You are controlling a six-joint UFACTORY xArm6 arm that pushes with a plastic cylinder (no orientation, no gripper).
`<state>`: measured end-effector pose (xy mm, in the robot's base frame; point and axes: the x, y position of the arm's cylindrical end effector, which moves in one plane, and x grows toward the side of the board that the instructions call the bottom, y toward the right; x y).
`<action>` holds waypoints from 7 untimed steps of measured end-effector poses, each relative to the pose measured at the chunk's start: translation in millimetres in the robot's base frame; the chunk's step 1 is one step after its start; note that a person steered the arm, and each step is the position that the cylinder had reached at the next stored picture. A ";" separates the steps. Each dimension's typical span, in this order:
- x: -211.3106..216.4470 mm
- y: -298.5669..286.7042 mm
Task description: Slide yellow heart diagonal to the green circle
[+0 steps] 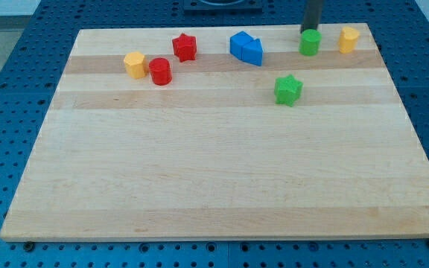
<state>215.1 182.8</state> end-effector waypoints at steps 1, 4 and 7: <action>0.3 1.5; 167.8 -3.8; 32.7 2.5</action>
<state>247.8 185.3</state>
